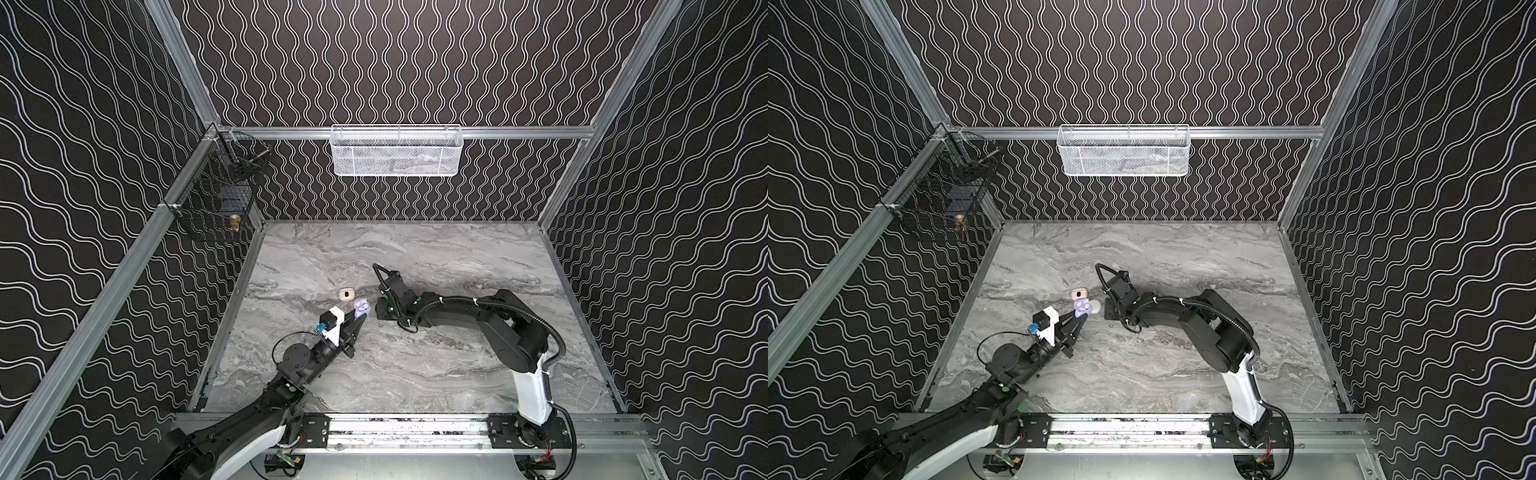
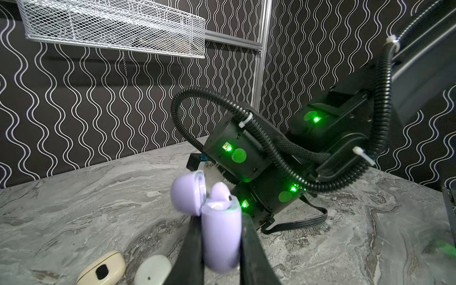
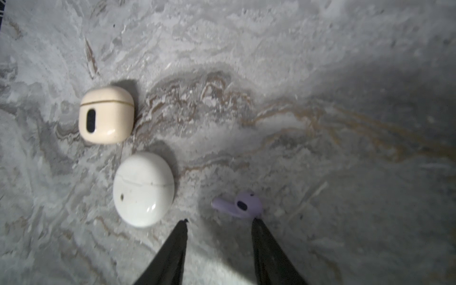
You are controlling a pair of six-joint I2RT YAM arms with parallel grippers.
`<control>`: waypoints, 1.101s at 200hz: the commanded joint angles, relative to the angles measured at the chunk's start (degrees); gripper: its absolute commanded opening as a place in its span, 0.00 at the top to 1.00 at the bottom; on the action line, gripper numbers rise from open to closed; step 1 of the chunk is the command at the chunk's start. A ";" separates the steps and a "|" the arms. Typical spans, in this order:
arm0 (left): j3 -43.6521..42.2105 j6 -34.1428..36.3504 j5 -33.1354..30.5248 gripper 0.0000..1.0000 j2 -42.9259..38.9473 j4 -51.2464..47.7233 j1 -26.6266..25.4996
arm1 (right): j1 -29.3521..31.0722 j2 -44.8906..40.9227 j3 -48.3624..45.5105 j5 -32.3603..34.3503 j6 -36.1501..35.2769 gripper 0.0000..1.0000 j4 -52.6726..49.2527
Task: Insert the wireless bluetooth earbuds into the charging case
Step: 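Move the right gripper down over the second lilac earbud on the table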
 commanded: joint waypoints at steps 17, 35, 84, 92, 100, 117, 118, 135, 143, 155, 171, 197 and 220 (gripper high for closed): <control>-1.79 0.30 0.53 1.00 -1.18 1.04 0.09 | -0.42 3.77 3.84 1.84 -0.32 0.54 -5.91; -1.75 0.35 0.20 1.00 -1.53 0.49 0.08 | -0.41 5.49 6.57 2.92 -1.14 0.54 -7.99; -1.70 0.22 0.41 1.00 -0.83 1.21 0.07 | -0.41 6.92 10.41 5.60 -2.66 0.58 -11.49; -1.70 0.15 0.45 1.00 -0.70 1.36 0.07 | -0.41 7.02 10.67 5.54 -2.77 0.59 -11.87; -1.70 0.08 0.65 1.00 -0.58 1.57 0.09 | -0.31 7.16 10.87 5.71 -2.71 0.61 -12.16; -1.79 0.13 0.45 1.00 -0.77 1.56 0.05 | -0.14 7.16 10.74 5.58 -2.65 0.63 -12.25; -1.79 0.09 0.45 1.00 -0.80 1.54 0.04 | -0.14 7.17 10.71 5.55 -2.65 0.63 -12.30; -1.66 0.13 0.19 1.00 -1.33 0.82 0.05 | 0.27 7.13 10.92 6.20 -2.84 0.66 -13.11; -1.70 0.11 0.33 1.00 -1.54 0.57 0.04 | 0.42 7.23 10.73 6.95 -2.93 0.67 -13.18; -1.68 0.21 0.36 1.00 -1.88 0.51 0.03 | 0.56 7.45 10.87 7.45 -2.95 0.69 -13.36; -1.70 0.30 0.05 1.00 -2.29 -0.02 0.05 | 0.59 8.03 11.77 7.54 -3.10 0.71 -14.22; -1.64 0.18 0.31 1.00 -2.32 0.08 0.03 | 1.09 8.93 12.87 8.52 -3.20 0.74 -15.33; -1.68 0.31 0.05 1.00 -2.28 -0.13 0.10 | 1.29 9.36 13.47 7.99 -3.53 0.78 -15.64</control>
